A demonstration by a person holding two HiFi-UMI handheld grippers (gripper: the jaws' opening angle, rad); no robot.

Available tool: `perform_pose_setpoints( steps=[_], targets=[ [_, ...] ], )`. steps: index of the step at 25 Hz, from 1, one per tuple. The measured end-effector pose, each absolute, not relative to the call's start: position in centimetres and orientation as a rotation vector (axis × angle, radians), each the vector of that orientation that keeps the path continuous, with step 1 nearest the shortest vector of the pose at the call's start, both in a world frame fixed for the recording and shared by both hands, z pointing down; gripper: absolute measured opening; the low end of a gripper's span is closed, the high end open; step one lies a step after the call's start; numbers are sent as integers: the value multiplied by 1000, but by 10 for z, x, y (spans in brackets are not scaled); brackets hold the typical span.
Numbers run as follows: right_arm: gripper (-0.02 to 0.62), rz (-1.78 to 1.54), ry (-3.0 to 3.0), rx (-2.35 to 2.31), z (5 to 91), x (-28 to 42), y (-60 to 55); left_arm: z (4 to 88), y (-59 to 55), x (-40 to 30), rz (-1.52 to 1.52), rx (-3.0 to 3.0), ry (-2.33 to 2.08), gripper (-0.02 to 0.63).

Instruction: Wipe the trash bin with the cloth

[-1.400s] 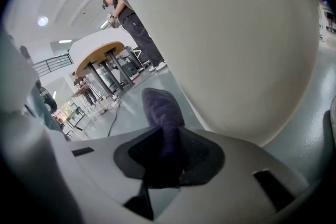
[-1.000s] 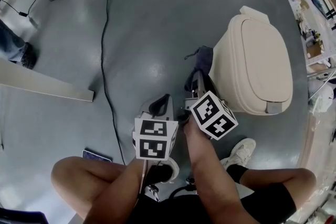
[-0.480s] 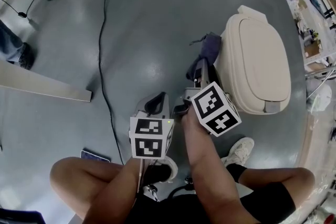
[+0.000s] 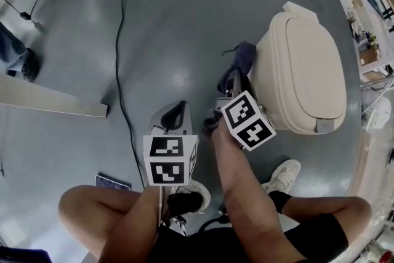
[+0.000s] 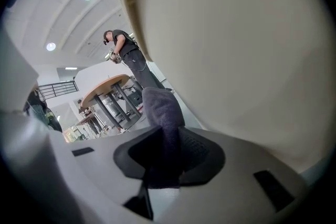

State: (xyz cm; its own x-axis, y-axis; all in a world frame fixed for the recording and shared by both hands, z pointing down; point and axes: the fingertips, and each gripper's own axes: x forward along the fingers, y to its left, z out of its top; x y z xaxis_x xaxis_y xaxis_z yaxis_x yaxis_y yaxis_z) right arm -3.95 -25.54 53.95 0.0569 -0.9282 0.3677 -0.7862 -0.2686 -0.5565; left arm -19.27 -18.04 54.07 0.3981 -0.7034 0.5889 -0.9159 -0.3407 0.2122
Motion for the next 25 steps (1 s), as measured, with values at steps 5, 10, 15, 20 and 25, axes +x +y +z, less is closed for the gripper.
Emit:
perform_pose_setpoints(
  steps=[5, 10, 15, 20, 25],
  targets=[
    [94, -1076, 1758, -2169, 577, -40, -258, 538, -183, -189, 561, 2187, -1388, 0],
    [94, -1154, 1749, -2218, 612, -38, -255, 539, -181, -185, 562, 2197, -1378, 0],
    [94, -1218, 1734, -2263, 645, -36, -251, 540, -180, -183, 565, 2200, -1367, 0],
    [94, -1291, 1720, -2293, 673, -36, -251, 540, -176, -174, 577, 2221, -1340, 0],
    [94, -1318, 1697, -2345, 691, -33, -251, 540, -175, -172, 576, 2231, -1332, 0]
  ],
)
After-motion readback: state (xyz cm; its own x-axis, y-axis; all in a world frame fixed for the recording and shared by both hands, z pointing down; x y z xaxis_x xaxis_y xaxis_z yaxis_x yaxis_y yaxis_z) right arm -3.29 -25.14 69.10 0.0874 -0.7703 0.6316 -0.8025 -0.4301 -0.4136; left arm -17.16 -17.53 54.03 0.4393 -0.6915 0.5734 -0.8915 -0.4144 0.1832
